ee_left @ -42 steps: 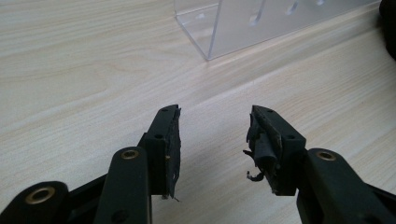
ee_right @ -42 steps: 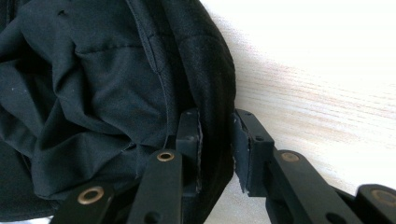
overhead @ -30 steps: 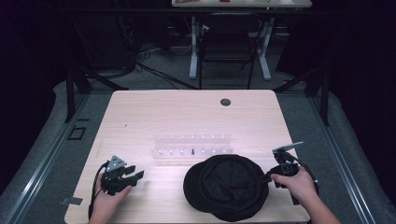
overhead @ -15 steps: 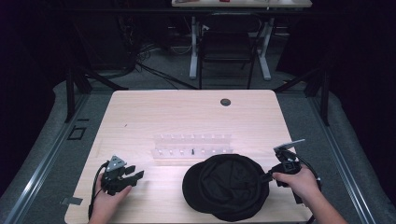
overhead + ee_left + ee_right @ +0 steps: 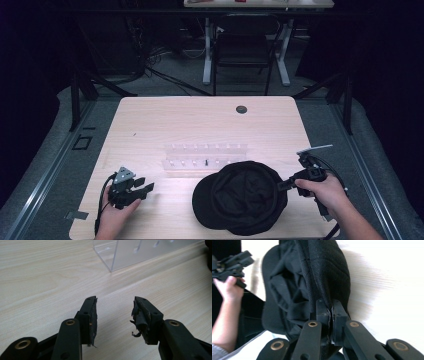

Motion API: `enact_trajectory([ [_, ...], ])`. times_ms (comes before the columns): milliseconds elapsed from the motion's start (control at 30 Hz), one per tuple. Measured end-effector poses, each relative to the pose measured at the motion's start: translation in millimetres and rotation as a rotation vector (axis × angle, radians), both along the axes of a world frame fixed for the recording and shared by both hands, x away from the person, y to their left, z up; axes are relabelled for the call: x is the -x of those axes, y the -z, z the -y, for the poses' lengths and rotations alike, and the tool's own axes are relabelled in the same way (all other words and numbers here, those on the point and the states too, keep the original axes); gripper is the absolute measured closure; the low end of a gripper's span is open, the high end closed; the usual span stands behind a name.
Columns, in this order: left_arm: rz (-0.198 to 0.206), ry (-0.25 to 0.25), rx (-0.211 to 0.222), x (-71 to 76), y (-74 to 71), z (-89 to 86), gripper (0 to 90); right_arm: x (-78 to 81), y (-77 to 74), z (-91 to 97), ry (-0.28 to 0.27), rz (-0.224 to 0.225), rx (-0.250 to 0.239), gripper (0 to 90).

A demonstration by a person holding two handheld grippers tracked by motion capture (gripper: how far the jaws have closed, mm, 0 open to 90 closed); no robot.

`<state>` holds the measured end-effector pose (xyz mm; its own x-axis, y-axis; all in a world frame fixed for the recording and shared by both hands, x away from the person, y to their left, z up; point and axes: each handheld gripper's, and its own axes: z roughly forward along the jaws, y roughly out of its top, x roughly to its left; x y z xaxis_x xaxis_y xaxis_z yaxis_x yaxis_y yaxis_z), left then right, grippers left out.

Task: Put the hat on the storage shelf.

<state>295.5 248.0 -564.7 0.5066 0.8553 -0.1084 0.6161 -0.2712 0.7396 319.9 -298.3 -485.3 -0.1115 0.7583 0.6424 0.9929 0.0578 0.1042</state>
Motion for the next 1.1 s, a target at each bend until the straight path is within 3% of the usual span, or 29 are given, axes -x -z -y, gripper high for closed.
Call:
enact_trajectory([
  [33, -0.003, 0.000, -0.001, 0.0, 0.0, 0.0, 54.1, -0.2, -3.4, -0.1, -0.003, -0.001, -0.039, 87.3],
  [200, 0.000, 0.000, -0.001, -0.2, 0.6, 0.3, 54.1, -0.5, -9.0, -1.4, -0.005, -0.002, -0.078, 87.5],
  [333, -0.003, -0.001, 0.002, -0.2, 0.7, 0.7, 54.3, 0.1, -16.0, -4.9, 0.005, -0.002, -0.154, 87.5],
  [400, -0.003, -0.002, 0.002, -0.1, 0.7, 0.6, 54.4, -0.1, -17.2, -5.3, 0.001, -0.002, -0.162, 87.6],
  [667, -0.002, 0.000, 0.000, -0.2, 0.7, 0.7, 54.4, 0.0, -30.2, -16.3, -0.011, 0.015, -0.282, 87.9],
  [867, -0.003, 0.000, 0.003, -0.1, 0.9, 1.0, 54.4, -0.2, -37.4, -27.8, -0.017, 0.029, -0.328, 88.0],
  [1067, -0.002, -0.001, 0.003, 0.0, 0.8, 0.7, 54.4, -2.7, -42.7, -31.4, -0.043, 0.047, -0.343, 88.1],
  [1100, -0.002, -0.001, 0.003, -0.1, 0.8, 0.6, 54.4, -2.4, -47.8, -33.5, -0.046, 0.051, -0.367, 88.1],
])
